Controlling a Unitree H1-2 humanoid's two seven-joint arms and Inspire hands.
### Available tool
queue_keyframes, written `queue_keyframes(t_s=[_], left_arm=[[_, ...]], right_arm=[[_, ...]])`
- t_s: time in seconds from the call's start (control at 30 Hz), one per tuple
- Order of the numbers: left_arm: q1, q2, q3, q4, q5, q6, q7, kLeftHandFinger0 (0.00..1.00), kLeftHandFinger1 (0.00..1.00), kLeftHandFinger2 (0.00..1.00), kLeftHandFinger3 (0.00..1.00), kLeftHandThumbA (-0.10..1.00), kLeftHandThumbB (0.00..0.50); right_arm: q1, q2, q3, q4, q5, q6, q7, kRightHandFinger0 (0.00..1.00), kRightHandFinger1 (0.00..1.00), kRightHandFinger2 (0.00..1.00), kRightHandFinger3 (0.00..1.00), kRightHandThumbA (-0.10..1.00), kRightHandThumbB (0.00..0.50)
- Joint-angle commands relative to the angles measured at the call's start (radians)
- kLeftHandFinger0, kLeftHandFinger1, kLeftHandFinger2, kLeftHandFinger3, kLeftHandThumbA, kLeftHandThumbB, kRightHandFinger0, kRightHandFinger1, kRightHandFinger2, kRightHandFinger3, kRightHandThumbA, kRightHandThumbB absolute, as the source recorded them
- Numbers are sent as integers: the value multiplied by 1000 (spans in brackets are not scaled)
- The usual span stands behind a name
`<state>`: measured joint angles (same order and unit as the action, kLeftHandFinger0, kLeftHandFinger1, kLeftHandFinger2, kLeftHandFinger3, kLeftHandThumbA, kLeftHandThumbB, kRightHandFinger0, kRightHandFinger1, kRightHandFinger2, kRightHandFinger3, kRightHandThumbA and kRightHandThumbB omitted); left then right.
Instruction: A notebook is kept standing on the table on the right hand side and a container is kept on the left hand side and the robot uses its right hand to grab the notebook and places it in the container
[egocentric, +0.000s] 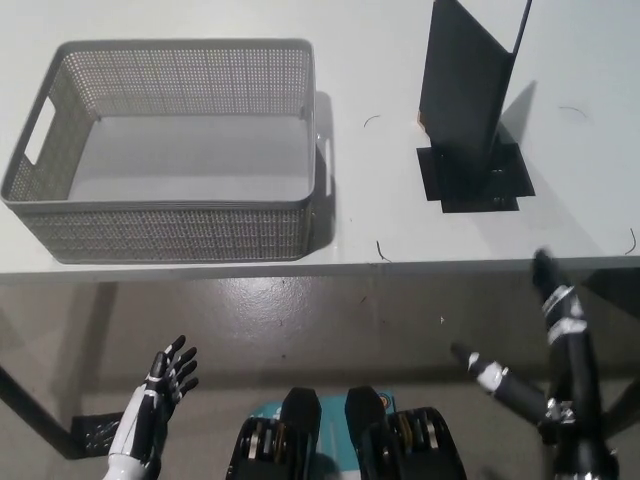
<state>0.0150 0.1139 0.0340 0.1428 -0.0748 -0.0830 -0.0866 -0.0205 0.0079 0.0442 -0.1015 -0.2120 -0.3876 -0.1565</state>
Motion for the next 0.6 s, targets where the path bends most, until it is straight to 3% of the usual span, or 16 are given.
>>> queue_keyframes(t_s=[0.0, 0.23, 0.37, 0.57], left_arm=[[-19, 4, 2, -6, -8, -51, -13, 1000, 1000, 1000, 1000, 1000, 231], [-17, 3, 8, -4, -14, -62, -13, 1000, 1000, 1000, 1000, 1000, 212], [-16, 4, 7, 3, -11, -70, -13, 1000, 1000, 1000, 1000, 1000, 210], [-14, 5, 6, 11, -1, -92, -9, 1000, 1000, 1000, 1000, 1000, 179]], right_arm=[[-105, 21, -50, -35, -77, -67, -74, 1000, 1000, 1000, 1000, 1000, 366], [-306, 22, -133, 92, -22, 79, -91, 1000, 1000, 1000, 1000, 1000, 393], [-402, 11, -174, 226, -28, 93, -126, 1000, 1000, 1000, 1000, 1000, 382], [-551, -6, -213, 471, 4, 106, -154, 1000, 1000, 1000, 1000, 1000, 440]])
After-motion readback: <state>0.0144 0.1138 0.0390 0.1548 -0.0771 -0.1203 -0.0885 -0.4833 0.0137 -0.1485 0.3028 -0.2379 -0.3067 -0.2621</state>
